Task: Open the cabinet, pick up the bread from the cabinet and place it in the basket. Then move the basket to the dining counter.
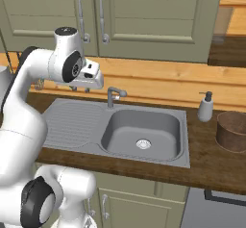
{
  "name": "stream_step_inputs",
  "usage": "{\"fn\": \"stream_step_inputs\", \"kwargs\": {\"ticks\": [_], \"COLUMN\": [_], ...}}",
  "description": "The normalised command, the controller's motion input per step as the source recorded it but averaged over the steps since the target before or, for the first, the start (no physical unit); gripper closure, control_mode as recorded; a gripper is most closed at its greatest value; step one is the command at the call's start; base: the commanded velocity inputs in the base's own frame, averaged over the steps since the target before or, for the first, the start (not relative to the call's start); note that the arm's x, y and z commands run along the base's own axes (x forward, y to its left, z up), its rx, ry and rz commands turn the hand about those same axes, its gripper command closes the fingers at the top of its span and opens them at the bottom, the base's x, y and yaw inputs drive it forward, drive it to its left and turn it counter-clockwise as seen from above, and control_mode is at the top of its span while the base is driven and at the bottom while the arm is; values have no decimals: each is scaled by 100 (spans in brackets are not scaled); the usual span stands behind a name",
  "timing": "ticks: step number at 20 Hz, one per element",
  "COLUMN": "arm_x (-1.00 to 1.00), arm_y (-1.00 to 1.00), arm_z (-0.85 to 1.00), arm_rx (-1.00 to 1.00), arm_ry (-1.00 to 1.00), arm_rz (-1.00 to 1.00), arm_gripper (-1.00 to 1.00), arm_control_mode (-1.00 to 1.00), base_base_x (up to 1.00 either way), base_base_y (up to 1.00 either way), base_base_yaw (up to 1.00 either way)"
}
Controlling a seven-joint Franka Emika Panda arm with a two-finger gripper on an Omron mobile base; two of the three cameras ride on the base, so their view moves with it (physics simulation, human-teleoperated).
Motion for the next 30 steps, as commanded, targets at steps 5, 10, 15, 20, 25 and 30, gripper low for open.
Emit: {"fn": "stream_step_inputs", "kwargs": {"ticks": [5, 10, 15, 20, 25, 30], "arm_x": [-54, -55, 0, 28, 25, 27], "arm_y": [-11, 0, 1, 21, 6, -1], "arm_z": [0, 42, 96, 99, 65, 42], "arm_rx": [0, 4, 5, 1, 0, 0], "arm_ry": [-15, -76, -64, -25, 3, 8], "arm_rz": [0, 0, 2, -1, -9, -1], "arm_gripper": [-100, -100, -100, -100, -100, -100], "arm_control_mode": [-100, -100, -100, -100, -100, -100], "base_base_x": [0, 0, 0, 0, 0, 0], "base_base_y": [0, 0, 0, 0, 0, 0], "base_base_yaw": [0, 0, 0, 0, 0, 0]}}
